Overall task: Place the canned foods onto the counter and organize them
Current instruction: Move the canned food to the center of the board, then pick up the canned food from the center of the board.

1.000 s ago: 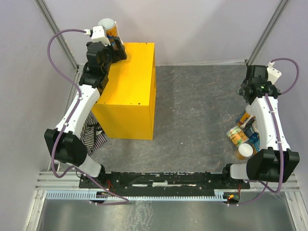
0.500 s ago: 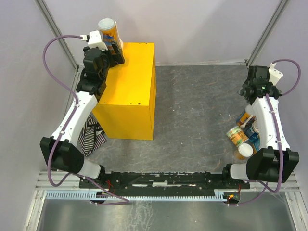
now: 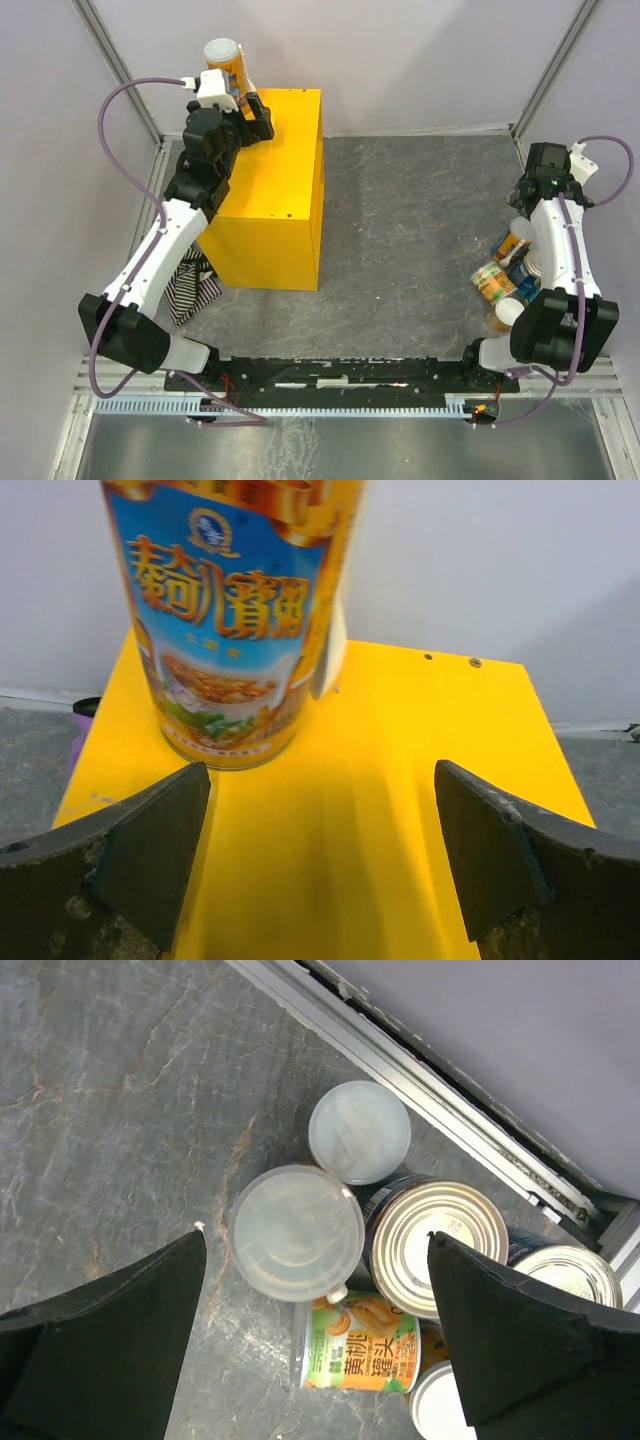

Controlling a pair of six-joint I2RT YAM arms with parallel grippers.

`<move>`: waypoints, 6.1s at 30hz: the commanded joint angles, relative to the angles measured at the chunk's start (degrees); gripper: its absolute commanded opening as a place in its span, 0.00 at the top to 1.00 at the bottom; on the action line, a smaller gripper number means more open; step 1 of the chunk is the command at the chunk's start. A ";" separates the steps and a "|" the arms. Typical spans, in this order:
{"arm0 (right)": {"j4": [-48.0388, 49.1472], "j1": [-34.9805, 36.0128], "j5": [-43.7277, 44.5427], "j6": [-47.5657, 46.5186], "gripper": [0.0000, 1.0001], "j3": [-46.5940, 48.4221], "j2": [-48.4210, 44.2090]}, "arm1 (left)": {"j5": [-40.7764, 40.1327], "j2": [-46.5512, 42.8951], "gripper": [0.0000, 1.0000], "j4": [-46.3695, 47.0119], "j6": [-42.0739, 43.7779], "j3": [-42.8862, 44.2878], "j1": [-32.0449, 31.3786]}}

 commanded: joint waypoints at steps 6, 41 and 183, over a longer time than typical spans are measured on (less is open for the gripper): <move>3.72 -3.67 -4.43 2.24 0.01 -0.31 3.96 | -3.83 -4.96 0.01 2.91 -1.57 -2.71 -2.29; 9.76 -2.79 -16.84 2.10 0.53 -3.25 10.84 | -5.35 -8.81 0.01 5.62 -2.43 -8.05 -3.80; 30.74 48.75 -5.26 -19.29 0.93 1.28 -4.63 | 0.19 -19.18 0.02 7.40 -5.67 -19.83 -5.50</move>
